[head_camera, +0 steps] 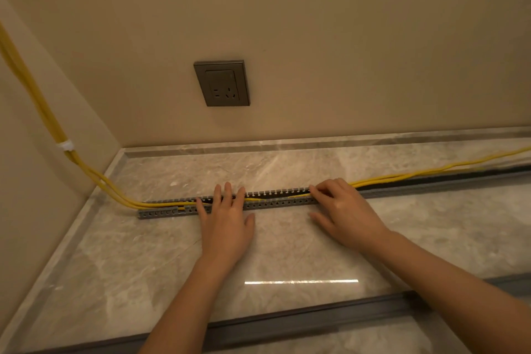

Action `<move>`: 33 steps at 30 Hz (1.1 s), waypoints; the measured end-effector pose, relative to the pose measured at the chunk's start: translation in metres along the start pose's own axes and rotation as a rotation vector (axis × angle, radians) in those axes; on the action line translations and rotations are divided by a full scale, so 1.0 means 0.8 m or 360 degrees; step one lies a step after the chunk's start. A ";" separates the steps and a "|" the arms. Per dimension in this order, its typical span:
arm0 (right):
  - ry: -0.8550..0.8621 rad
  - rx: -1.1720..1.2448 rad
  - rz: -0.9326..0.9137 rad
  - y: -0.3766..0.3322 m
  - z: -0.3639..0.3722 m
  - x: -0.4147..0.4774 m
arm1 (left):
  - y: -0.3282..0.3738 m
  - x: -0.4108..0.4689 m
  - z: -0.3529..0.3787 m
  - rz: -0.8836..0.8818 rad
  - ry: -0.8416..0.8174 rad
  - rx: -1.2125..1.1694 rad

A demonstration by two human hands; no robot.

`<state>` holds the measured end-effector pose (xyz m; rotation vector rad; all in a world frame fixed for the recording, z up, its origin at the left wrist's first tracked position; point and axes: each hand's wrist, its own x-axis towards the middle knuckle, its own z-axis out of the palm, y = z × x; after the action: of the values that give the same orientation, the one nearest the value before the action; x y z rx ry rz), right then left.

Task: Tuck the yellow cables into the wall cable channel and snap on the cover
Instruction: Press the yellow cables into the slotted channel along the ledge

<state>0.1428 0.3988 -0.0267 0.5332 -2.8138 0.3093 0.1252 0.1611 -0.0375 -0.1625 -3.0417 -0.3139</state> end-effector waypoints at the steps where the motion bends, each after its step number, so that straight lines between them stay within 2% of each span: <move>1: -0.0085 -0.0038 0.0008 0.000 0.000 -0.005 | 0.008 -0.003 0.000 0.0031 -0.0015 0.0049; 5: -0.0297 -0.0069 0.0079 -0.008 0.010 -0.023 | 0.054 -0.023 0.006 0.0345 0.0052 -0.0015; 8: -0.0410 0.0051 0.0059 -0.003 0.002 -0.019 | 0.092 -0.021 0.011 0.0518 0.0030 -0.0087; 11: -0.0456 0.0501 0.0058 0.013 -0.023 -0.006 | 0.126 -0.002 0.012 0.0599 -0.0012 -0.0099; 13: -0.0361 0.0782 0.0129 0.025 -0.040 -0.003 | 0.146 0.015 0.010 0.0581 -0.0071 -0.0141; 14: -0.0291 0.0801 0.0169 0.034 -0.046 -0.003 | 0.154 0.022 0.009 0.0571 -0.0098 -0.0141; 17: -0.0156 0.0597 0.0286 0.072 -0.059 -0.005 | 0.168 0.039 0.005 0.0626 -0.0139 0.0038; 19: -0.0176 0.0420 0.0330 0.108 -0.067 -0.010 | 0.172 0.046 0.002 0.0664 -0.0127 0.0123; 23: -0.0354 0.0207 0.0375 0.177 -0.081 -0.026 | 0.175 0.058 -0.001 0.0706 -0.0108 0.0209; 27: -0.0438 0.0256 0.0391 0.221 -0.092 -0.039 | 0.176 0.058 0.002 0.0708 -0.0082 0.0240; 33: -0.0718 0.0193 0.0448 0.255 -0.097 -0.032 | 0.191 0.062 -0.007 0.0512 -0.0190 0.0346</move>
<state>0.1041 0.6125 0.0066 0.2504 -3.3327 0.4683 0.0934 0.3134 0.0028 -0.6661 -3.0652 0.0508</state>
